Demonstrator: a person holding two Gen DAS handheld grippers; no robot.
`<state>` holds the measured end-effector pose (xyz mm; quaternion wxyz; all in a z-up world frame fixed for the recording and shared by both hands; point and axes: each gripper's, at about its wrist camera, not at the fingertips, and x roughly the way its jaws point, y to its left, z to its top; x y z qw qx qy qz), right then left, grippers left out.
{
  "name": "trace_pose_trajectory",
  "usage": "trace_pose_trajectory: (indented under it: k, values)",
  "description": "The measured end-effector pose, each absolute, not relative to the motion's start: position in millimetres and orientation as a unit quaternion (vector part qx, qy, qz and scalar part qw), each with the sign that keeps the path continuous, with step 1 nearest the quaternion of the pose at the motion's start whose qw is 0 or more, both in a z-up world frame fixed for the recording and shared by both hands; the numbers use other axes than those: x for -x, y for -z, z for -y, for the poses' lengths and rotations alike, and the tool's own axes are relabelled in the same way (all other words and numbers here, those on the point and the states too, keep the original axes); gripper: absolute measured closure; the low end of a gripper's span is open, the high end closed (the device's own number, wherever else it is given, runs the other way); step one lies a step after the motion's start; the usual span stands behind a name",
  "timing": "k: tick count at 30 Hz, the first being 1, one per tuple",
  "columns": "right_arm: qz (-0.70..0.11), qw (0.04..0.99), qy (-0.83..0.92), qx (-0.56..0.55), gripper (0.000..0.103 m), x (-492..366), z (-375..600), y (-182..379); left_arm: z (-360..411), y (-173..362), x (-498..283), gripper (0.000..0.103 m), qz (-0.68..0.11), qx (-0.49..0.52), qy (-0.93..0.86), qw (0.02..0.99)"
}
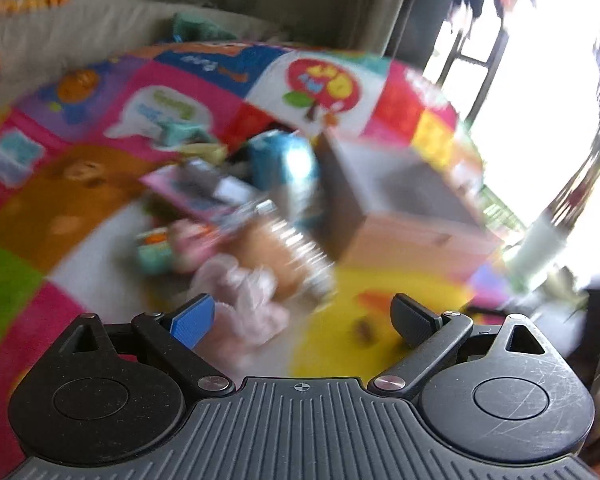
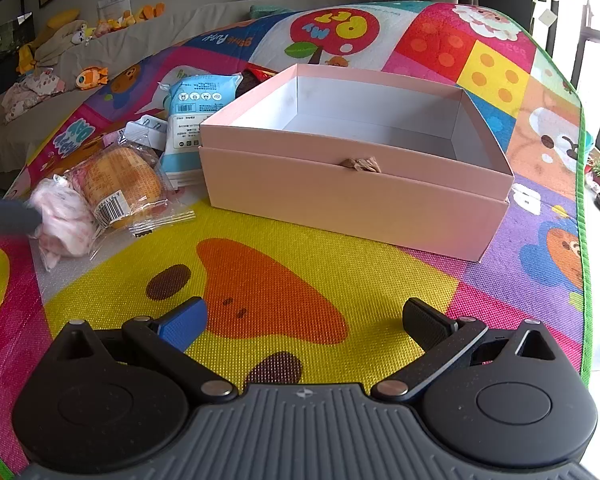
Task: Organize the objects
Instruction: 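Grasp the bread roll with the left gripper while the right grasps the blue packet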
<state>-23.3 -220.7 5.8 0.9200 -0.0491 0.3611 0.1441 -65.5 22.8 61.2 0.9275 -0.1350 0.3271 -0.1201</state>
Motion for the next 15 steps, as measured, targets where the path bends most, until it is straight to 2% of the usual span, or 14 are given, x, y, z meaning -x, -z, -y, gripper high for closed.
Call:
trace_pose_trajectory:
  k: [4,10,11,15]
  values:
    - [-0.36,0.921,-0.144,0.047,0.0,23.6,220.8,-5.5,-3.5,-64.8,37.5,0.005,-0.34,0.146,0.105,0.923]
    - [-0.36,0.92,-0.144,0.047,0.0,23.3,220.6,-5.7,-4.8,-32.7,-14.0,0.006,-0.376,0.159,0.05,0.912]
    - [-0.36,0.92,-0.144,0.047,0.0,23.2,220.5,-5.7,-6.6,-28.4,-22.7,0.01,-0.38,0.155,0.042,0.911]
    - [-0.363,0.919,-0.145,0.049,0.0,23.1,221.0,-5.8,-5.0,-20.9,-32.0,0.014,-0.379,0.107,0.048,0.918]
